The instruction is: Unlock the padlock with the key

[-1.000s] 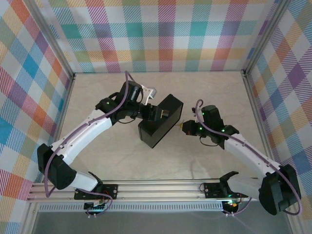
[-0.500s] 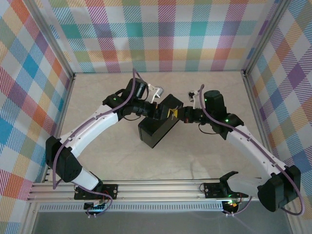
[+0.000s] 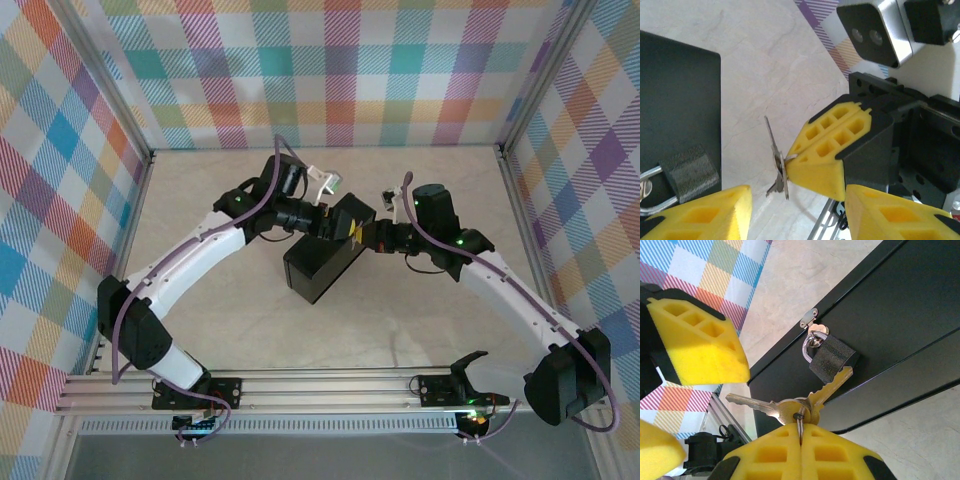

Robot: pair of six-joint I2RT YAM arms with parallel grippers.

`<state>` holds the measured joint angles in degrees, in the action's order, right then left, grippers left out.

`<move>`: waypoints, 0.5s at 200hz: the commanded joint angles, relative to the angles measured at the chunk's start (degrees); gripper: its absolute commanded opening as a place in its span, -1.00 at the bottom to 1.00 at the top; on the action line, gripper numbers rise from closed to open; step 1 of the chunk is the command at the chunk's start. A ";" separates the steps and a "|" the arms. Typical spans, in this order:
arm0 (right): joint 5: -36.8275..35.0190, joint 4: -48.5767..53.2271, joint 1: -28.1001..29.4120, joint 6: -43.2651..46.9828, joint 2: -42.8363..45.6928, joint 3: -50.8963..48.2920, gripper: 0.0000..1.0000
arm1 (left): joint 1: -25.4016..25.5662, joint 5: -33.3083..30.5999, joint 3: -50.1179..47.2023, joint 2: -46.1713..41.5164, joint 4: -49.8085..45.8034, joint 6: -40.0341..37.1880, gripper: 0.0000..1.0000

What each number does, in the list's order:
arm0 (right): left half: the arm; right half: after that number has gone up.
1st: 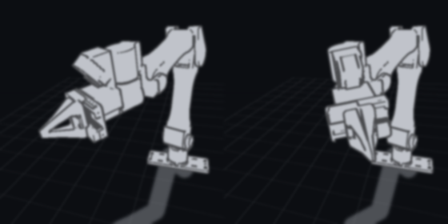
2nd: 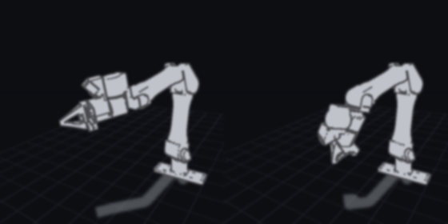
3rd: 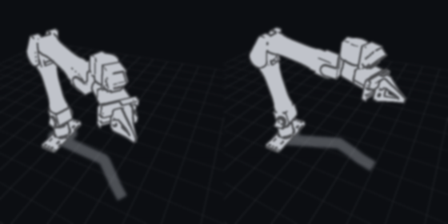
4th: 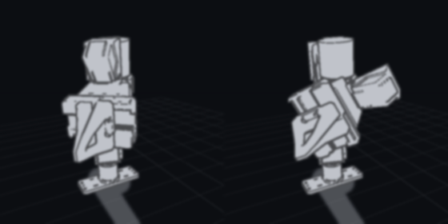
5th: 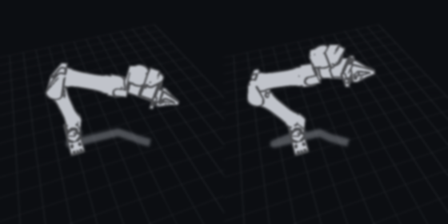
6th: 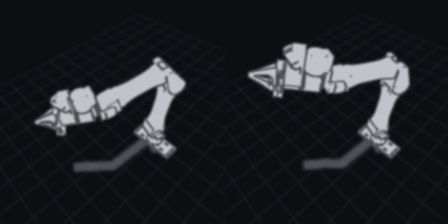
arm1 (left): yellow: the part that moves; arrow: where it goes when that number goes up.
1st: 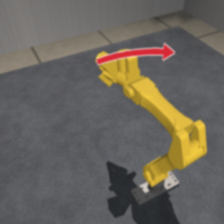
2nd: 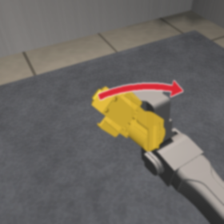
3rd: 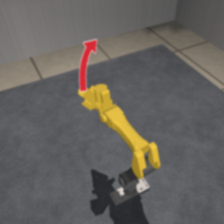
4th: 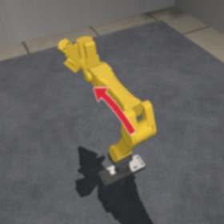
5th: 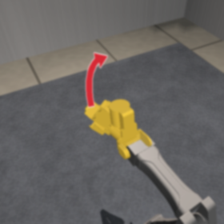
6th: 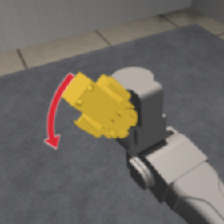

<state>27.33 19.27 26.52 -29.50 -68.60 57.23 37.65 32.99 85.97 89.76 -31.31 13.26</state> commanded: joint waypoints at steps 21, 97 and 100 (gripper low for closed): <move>1.30 0.15 -0.33 0.37 -0.73 1.91 -0.99 | 1.33 0.31 2.87 2.69 -1.61 -0.83 -0.09; 1.48 0.34 -0.33 0.51 -0.93 1.93 -1.00 | 1.81 -0.70 4.64 4.62 -3.01 -1.82 -0.78; 1.49 0.38 -0.33 0.54 -0.92 1.92 -1.00 | 1.81 -0.73 4.69 4.70 -3.05 -1.89 -0.81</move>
<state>27.73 19.38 26.52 -29.50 -69.41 57.54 38.54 32.08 88.71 93.62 -33.04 12.40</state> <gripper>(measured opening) 0.043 0.156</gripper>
